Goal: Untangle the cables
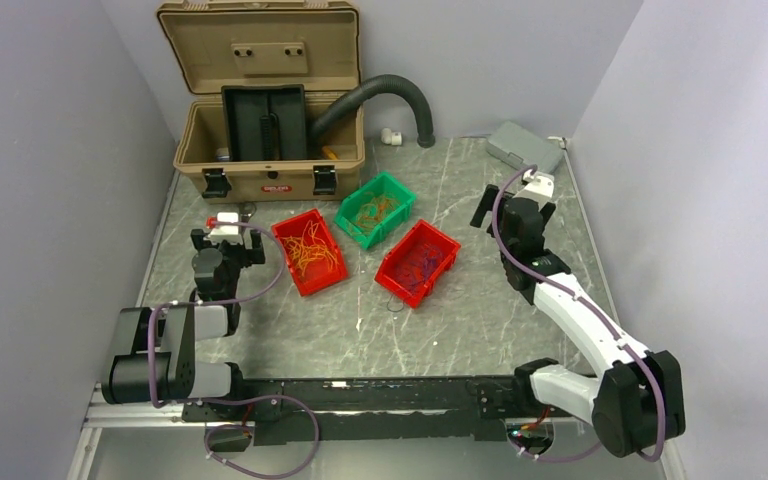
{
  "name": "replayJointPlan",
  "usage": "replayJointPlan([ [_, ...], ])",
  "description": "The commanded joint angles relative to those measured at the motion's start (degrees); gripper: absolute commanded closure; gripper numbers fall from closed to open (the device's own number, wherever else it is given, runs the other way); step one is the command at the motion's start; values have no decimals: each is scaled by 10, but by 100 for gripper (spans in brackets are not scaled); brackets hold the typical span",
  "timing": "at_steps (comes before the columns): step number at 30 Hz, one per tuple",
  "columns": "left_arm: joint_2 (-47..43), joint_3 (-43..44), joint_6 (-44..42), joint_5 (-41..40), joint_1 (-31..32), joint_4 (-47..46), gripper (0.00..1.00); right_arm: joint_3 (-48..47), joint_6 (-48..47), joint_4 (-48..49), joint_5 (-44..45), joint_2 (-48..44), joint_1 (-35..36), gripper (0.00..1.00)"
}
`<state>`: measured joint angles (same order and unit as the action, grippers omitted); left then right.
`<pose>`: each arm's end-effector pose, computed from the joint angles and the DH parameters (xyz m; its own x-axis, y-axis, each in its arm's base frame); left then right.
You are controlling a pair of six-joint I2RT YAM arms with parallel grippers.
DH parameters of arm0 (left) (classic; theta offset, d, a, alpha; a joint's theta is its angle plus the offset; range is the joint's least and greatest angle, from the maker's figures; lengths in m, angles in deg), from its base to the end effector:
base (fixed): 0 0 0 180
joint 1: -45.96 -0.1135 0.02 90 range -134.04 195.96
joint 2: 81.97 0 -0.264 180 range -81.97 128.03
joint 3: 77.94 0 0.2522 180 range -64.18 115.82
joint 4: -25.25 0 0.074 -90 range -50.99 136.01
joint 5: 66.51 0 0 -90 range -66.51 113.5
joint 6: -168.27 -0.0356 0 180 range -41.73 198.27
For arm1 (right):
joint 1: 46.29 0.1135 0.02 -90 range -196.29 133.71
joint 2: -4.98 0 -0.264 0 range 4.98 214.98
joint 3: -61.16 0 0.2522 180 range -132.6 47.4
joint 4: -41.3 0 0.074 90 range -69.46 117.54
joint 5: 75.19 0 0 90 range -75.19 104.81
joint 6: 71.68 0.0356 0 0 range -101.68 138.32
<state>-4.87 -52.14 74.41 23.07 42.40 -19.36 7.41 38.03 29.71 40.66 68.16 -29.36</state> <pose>0.2271 0.0144 0.1612 -0.1207 0.0599 -0.9909 -0.0614 0.9958 0.0677 0.2424 0.0576 0.2697 -0.2801 0.2320 -0.9315 0.2356 0.9573 0.1676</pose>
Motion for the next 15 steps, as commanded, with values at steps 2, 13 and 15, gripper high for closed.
replayJointPlan([
  [2, 1, 14, -8, 15, 1, -16, 1, -8, 10, 19, -40, -9, -9, 0],
  [13, 2, 14, -7, 15, 1, -16, 1, -11, 3, 16, -29, -8, -10, 0],
  [15, 2, 14, -8, 15, 1, -17, 1, -10, 4, 15, -23, -12, -10, 0],
])
